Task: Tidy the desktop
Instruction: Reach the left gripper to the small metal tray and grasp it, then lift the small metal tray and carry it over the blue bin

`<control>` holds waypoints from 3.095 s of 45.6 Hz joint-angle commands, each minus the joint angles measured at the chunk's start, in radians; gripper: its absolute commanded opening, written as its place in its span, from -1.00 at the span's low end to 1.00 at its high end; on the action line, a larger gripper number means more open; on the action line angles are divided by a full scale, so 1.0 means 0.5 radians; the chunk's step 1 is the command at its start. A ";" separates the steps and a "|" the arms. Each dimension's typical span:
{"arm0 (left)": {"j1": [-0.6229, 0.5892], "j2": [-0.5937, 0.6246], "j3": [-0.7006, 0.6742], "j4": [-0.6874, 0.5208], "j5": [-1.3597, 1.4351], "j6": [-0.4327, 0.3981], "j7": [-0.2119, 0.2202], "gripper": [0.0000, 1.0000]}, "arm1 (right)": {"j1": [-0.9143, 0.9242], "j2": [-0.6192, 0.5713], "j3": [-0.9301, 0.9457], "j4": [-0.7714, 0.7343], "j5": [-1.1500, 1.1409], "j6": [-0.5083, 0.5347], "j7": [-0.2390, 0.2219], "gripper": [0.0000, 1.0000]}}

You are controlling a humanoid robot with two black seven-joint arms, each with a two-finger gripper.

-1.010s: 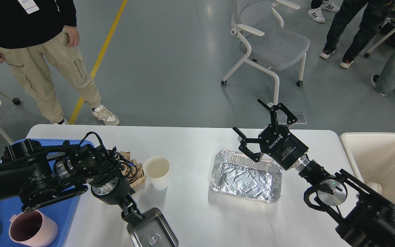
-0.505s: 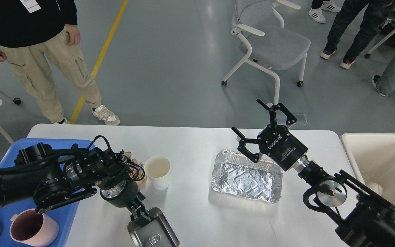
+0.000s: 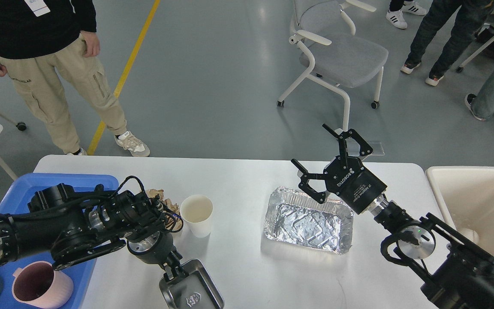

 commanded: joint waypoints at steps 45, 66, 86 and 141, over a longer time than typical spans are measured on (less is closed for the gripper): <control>-0.007 0.214 -0.313 -0.214 -0.009 -0.015 -0.198 -0.98 | -0.016 0.007 0.004 -0.006 0.000 0.001 0.000 1.00; 0.036 1.392 -0.997 -0.782 -0.607 -0.019 -0.250 -0.94 | -0.016 -0.009 0.004 -0.003 0.000 -0.005 0.000 1.00; 0.300 1.733 -0.967 -0.233 -0.586 0.558 -0.136 -0.95 | -0.022 -0.021 0.004 0.016 0.000 -0.002 0.000 1.00; 0.631 0.948 -0.758 0.976 -0.573 1.034 -0.072 -0.58 | -0.071 -0.061 0.008 0.086 0.000 0.001 0.000 1.00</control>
